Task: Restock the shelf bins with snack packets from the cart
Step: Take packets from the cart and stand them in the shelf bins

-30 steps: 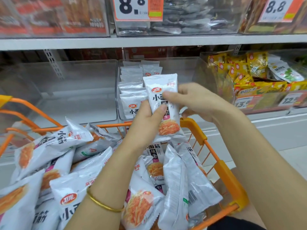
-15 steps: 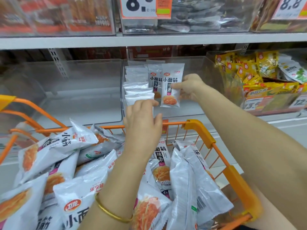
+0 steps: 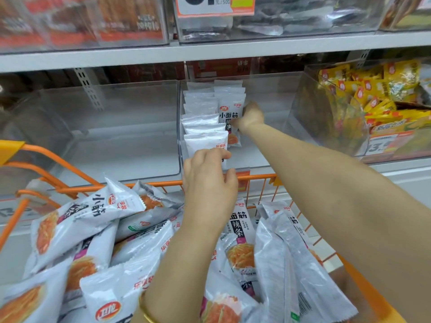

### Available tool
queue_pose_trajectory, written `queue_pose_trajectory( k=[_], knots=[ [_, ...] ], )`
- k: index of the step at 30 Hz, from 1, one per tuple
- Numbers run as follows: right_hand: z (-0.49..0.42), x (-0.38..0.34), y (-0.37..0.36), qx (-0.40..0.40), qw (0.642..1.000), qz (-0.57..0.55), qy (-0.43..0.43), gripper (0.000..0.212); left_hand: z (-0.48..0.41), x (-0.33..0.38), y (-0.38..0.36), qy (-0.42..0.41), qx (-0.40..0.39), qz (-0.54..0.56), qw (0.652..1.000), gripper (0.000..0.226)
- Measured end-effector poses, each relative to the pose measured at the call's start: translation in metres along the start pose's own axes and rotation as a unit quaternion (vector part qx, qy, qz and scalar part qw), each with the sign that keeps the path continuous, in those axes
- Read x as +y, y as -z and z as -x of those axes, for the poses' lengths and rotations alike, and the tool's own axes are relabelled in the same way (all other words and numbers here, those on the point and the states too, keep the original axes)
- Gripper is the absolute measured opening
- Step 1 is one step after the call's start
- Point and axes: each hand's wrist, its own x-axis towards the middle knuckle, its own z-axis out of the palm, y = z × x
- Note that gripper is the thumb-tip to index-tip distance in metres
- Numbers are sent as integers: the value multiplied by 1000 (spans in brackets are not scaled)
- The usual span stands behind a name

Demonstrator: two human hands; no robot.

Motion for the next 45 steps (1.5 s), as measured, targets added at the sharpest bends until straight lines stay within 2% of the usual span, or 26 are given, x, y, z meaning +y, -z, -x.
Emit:
queue_pose_trajectory(
  k=[3,8,12,14,17,19,22,23,25,26,27,29,34,38,42,45],
  knots=[
    [-2,3,-3,7,1000,1,-3,51,0,0,0,1,-3,-2,1000,31],
    [2,3,8,-21,999,6,-24,64,0,0,0,2,-4,2,1000,31],
    [24,0,40,-10,1000,15,18,39,-1,1,1,7,-4,12,1000,30],
    [52,-4,66,-2,998,-25,51,33,-1,2,2,7,-2,18,1000,30],
    [113,-5,103,-82,985,-86,122,19,-1,3,3,3,4,22,1000,30],
    [152,0,119,-169,975,-31,142,12,-1,4,3,0,9,23,1000,29],
    [186,10,126,-272,942,142,138,4,-1,4,2,-4,15,31,999,29],
    [192,14,123,-287,923,217,136,9,-1,4,2,-6,15,35,999,28],
    [199,18,115,-269,868,391,145,23,-1,4,2,-8,14,49,999,28],
    [201,20,109,-248,843,454,151,26,-1,4,2,-8,15,58,998,27],
    [205,21,104,-233,833,477,153,23,-1,4,2,-9,16,66,998,27],
    [208,27,94,-231,847,457,144,19,-1,5,2,-13,20,77,997,26],
    [199,38,96,-222,924,299,89,29,2,10,4,-44,22,106,993,26],
    [187,27,128,-115,977,145,106,28,3,16,5,-59,14,173,983,18],
    [186,6,139,-21,984,8,175,24,8,23,4,-54,-66,263,961,15],
    [190,-9,128,24,976,-47,213,21,10,24,4,-59,-129,289,947,34]
  ],
)
